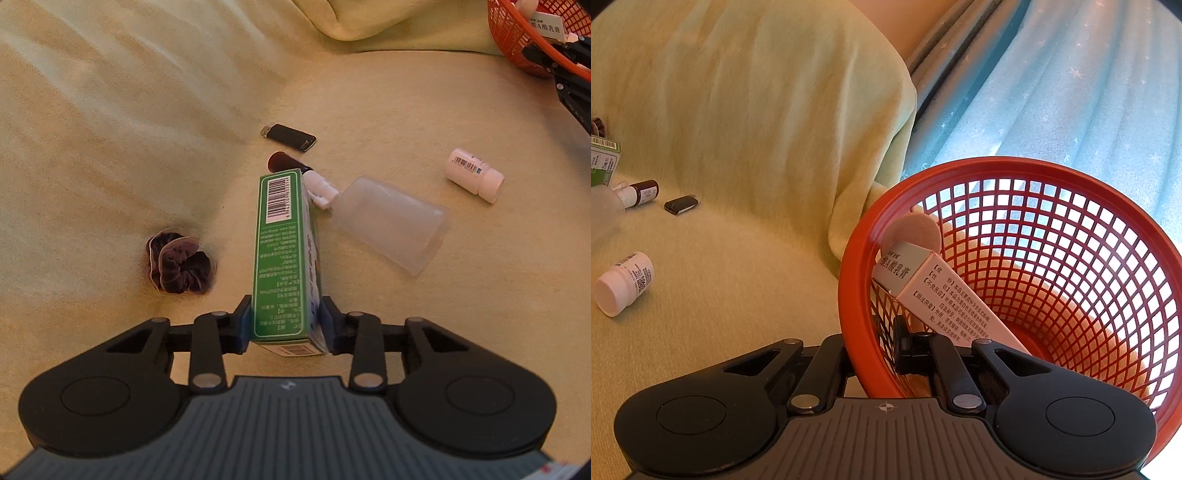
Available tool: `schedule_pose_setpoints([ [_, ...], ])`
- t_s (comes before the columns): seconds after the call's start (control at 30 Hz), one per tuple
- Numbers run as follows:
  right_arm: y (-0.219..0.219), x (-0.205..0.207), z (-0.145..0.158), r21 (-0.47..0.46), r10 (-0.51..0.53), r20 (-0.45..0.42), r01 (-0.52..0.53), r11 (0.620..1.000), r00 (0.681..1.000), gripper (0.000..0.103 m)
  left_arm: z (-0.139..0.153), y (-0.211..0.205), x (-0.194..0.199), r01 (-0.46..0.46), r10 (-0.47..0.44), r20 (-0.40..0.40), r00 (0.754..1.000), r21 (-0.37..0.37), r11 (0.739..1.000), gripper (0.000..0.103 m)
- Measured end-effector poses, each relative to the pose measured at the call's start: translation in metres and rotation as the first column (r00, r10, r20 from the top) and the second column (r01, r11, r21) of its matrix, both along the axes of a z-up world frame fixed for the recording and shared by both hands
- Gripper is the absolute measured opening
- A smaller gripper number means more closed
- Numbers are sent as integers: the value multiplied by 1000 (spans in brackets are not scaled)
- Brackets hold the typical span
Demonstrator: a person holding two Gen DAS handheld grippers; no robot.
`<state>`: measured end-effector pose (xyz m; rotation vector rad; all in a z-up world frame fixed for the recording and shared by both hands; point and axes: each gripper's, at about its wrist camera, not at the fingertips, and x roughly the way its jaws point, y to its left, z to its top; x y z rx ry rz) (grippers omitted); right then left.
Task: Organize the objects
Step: 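Return the left gripper to the items and grasp the green medicine box, then carry the green box with the left gripper and drop it into the wastebasket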
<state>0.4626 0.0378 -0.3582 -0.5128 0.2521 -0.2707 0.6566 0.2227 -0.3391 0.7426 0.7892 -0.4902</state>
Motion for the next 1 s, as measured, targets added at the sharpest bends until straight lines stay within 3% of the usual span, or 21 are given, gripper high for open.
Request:
schedule_pose_setpoints([
  [0.23, 0, 0, 0, -1, 0, 0, 0, 1000, 1000, 3, 6, 8, -23, 83, -91, 102, 991, 88, 993, 25],
  [0.53, 0, 0, 0, 0, 1, 0, -1, 1000, 1000, 3, 29, 6, -56, 232, -289, 226, 930, 251, 940, 25],
  [0.63, -1, 0, 0, 1, 1, 0, -1, 1000, 1000, 3, 37, 1, -61, 260, -322, 244, 915, 255, 931, 25],
  [1.0, -1, 1, 0, 1, 1, 1, -1, 1000, 1000, 3, 77, -38, -95, 440, -514, 350, 784, 272, 856, 25],
])
